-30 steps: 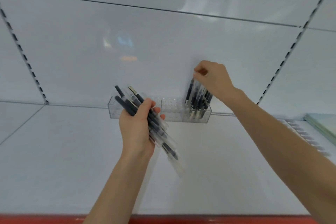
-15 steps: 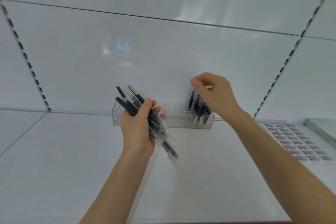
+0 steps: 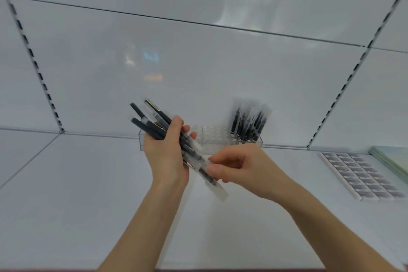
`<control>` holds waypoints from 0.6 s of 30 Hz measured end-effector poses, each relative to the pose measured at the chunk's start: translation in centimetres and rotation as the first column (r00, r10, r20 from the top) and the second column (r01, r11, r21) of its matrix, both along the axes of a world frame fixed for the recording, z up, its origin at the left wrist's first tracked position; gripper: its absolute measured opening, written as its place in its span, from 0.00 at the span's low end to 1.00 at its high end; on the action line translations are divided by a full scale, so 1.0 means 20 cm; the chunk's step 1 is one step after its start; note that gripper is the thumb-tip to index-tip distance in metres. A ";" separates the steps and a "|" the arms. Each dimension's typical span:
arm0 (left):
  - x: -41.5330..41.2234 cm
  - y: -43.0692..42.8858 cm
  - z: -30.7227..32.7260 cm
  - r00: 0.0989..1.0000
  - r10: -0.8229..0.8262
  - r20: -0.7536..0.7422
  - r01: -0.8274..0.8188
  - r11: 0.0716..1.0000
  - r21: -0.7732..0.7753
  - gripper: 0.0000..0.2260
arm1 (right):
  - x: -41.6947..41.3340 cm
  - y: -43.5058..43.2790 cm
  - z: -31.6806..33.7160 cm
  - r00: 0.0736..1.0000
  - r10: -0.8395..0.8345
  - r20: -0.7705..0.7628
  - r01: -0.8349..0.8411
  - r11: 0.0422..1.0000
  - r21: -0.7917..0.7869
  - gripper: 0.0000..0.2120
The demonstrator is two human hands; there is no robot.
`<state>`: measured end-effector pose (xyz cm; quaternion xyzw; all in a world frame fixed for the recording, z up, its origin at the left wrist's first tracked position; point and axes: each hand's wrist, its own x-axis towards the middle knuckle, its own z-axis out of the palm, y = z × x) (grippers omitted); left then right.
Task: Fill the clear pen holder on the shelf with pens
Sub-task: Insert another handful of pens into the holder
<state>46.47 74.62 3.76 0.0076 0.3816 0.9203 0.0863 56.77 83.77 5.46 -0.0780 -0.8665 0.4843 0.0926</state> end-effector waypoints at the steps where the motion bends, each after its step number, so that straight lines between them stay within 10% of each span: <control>1: 0.00 0.00 -0.01 1.000 -0.003 -0.006 0.003 1.000 0.002 0.05 | 0.00 0.00 0.00 1.000 -0.019 -0.007 0.019 1.000 -0.007 0.02; 10: -0.04 -0.01 -0.03 0.998 -0.010 0.068 0.005 0.997 0.073 0.07 | -0.01 0.06 -0.02 0.953 -0.261 -0.152 0.209 0.933 -0.293 0.03; 18: 0.01 0.02 -0.03 0.990 -0.125 0.072 0.124 0.992 0.021 0.04 | -0.06 0.25 -0.02 0.826 -0.501 -0.259 0.126 0.611 -0.781 0.04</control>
